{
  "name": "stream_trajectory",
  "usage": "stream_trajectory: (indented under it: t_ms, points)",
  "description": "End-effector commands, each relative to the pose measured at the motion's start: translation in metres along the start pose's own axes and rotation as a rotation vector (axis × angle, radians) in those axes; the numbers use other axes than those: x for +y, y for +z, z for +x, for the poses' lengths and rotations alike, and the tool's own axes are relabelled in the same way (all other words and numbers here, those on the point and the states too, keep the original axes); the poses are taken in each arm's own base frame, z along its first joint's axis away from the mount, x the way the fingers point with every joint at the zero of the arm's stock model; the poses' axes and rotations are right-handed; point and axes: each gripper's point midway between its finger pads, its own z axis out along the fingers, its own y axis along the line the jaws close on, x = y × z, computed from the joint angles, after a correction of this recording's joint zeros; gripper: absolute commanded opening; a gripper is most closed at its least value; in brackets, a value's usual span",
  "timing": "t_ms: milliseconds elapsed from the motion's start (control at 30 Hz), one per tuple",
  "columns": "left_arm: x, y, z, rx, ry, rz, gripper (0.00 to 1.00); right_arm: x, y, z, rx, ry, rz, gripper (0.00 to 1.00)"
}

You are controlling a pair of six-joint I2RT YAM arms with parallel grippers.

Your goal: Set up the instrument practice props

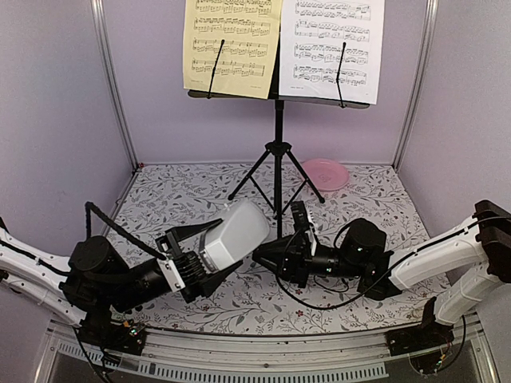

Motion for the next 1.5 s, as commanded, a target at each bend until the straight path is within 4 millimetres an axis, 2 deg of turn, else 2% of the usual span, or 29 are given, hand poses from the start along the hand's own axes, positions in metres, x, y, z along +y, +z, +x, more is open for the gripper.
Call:
stream_trajectory:
  t_ms: [0, 33, 300, 700, 1467]
  points:
    - [0.016, -0.005, -0.027, -0.093, -0.061, -0.037, 0.17, 0.000, -0.003, -0.013, -0.034, -0.026, 0.012, 0.20]
    - [0.016, -0.006, -0.027, -0.091, -0.062, -0.039, 0.17, 0.000, -0.003, -0.013, -0.034, -0.025, 0.010, 0.15]
    - [0.019, -0.008, -0.026, -0.101, -0.059, -0.054, 0.17, -0.001, -0.002, -0.013, -0.032, -0.003, 0.001, 0.00]
    - [0.014, -0.014, -0.026, -0.127, -0.036, -0.043, 0.17, -0.012, -0.024, -0.038, -0.143, 0.122, -0.038, 0.00]
    - [0.008, -0.016, -0.026, -0.137, -0.021, -0.027, 0.15, -0.021, -0.034, -0.046, -0.222, 0.272, -0.124, 0.00]
